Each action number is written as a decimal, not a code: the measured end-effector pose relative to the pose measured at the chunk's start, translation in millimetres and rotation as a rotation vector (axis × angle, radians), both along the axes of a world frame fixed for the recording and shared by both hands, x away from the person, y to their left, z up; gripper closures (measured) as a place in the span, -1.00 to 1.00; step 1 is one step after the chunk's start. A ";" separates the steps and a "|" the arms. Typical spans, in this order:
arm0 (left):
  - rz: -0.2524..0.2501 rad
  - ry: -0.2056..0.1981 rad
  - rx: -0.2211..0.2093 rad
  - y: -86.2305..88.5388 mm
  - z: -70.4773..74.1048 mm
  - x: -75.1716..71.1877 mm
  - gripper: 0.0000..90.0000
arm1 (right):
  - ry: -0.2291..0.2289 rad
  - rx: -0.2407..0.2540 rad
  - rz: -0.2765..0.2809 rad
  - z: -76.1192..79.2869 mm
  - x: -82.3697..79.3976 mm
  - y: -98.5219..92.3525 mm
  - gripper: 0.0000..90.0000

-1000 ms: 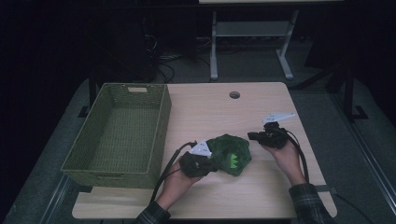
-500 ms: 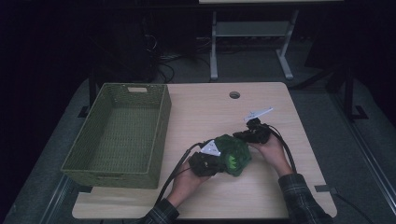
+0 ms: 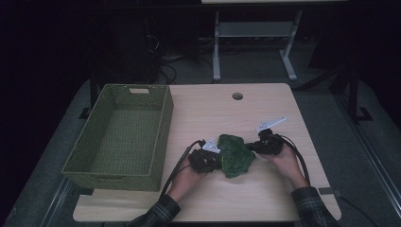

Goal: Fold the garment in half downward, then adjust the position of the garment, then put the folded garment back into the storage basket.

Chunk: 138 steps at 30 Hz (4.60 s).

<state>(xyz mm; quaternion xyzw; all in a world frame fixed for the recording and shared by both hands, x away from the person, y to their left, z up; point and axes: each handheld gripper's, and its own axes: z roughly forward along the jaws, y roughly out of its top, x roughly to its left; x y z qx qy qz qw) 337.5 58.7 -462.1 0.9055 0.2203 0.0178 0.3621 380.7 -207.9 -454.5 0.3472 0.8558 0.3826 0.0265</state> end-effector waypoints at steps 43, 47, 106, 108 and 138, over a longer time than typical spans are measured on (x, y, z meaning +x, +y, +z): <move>-0.127 -0.083 0.012 3.5 67.7 -4.4 -0.51 | -0.160 -0.123 -0.399 -28.3 -71.7 -78.8 -0.71; -0.149 -0.075 0.051 -7.6 62.4 -1.8 -0.60 | -0.160 -0.123 -0.405 -28.3 -72.1 -78.4 -0.71; -0.114 0.065 0.243 -39.4 23.4 23.7 0.49 | -0.160 -0.123 -0.407 -28.4 -72.1 -78.0 -0.71; -0.110 0.062 0.236 -38.3 27.3 23.8 0.52 | -0.160 -0.123 -0.407 -28.4 -72.1 -78.0 -0.71; -0.065 0.025 0.145 5.2 131.4 28.8 0.49 | -0.161 -0.123 -0.411 -28.4 -72.0 -78.0 -0.71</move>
